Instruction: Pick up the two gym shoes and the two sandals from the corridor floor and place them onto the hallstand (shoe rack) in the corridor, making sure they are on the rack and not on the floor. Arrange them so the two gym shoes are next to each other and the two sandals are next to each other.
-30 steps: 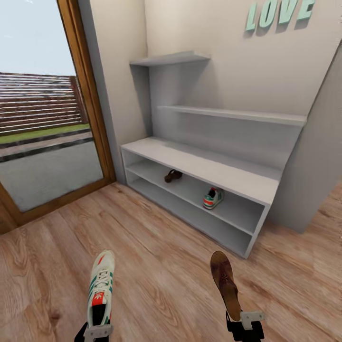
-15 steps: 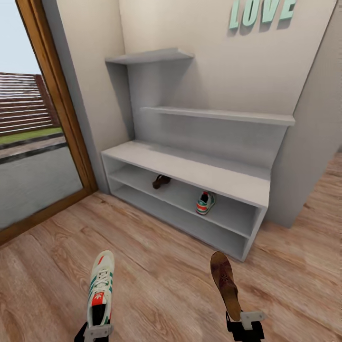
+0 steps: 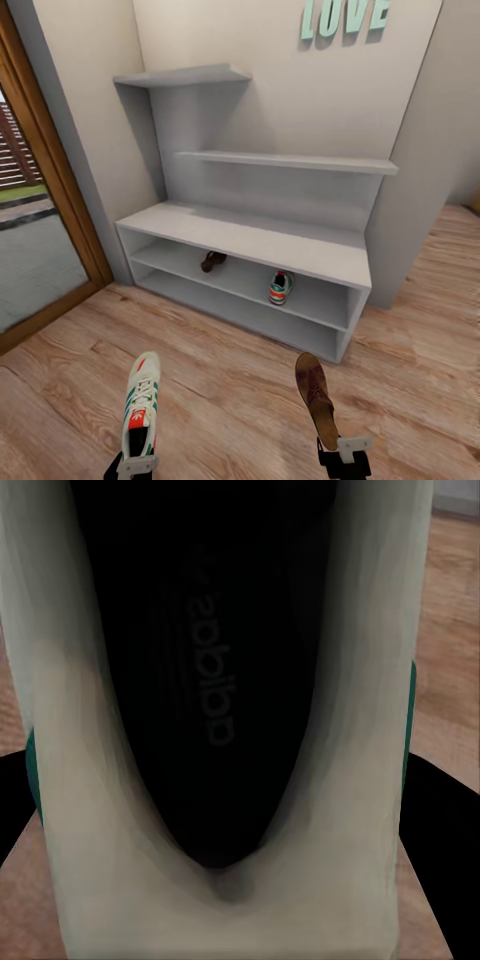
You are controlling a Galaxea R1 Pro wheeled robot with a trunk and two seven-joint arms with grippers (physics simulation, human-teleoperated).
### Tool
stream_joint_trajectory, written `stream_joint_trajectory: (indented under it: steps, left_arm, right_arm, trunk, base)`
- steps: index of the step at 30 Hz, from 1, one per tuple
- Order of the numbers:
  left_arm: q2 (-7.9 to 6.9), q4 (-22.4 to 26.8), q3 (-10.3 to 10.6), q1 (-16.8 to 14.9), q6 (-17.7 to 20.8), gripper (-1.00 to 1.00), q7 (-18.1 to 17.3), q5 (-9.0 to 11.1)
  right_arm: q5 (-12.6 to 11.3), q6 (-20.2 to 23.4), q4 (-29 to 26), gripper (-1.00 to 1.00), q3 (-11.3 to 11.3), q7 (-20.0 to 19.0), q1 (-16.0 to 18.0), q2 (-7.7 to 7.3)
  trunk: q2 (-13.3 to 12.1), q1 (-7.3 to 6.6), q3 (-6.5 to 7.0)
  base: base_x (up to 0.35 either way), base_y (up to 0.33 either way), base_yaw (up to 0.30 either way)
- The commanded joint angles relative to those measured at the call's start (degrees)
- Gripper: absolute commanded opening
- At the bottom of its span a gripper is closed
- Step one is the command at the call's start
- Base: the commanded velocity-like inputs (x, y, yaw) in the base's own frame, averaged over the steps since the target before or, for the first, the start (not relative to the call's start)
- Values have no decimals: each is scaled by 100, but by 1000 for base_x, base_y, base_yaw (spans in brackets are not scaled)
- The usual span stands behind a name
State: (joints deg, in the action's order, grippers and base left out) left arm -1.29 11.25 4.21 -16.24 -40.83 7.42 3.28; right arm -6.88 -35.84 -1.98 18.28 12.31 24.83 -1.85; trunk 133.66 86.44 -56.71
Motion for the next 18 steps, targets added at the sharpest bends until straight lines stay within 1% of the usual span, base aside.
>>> stream_joint_trajectory:
  steps: [1, 12, 16, 18]
  left_arm:
    - [-3, 0, 48, -2, -13, -100, 27, 32]
    - [-3, 0, 45, -2, -13, -100, 28, 32]
    - [-3, 0, 45, -2, -13, -100, 30, 32]
    - [-3, 0, 45, -2, -13, -100, 30, 32]
  right_arm:
    - [-77, -19, 5, -100, 53, 0, 4, 0]
    - [-77, -19, 5, -100, 52, 0, 4, 0]
    - [-77, -19, 5, -100, 51, 0, 4, 0]
    - [-77, -19, 5, -100, 51, 0, 4, 0]
  trunk:
    - [2, 0, -5]
    - [2, 0, -5]
    - [2, 0, -5]
    - [2, 0, -5]
  base:
    - [88, 318, -274]
    - [77, 318, -274]
    - [31, 315, -274]
    - [6, 216, -274]
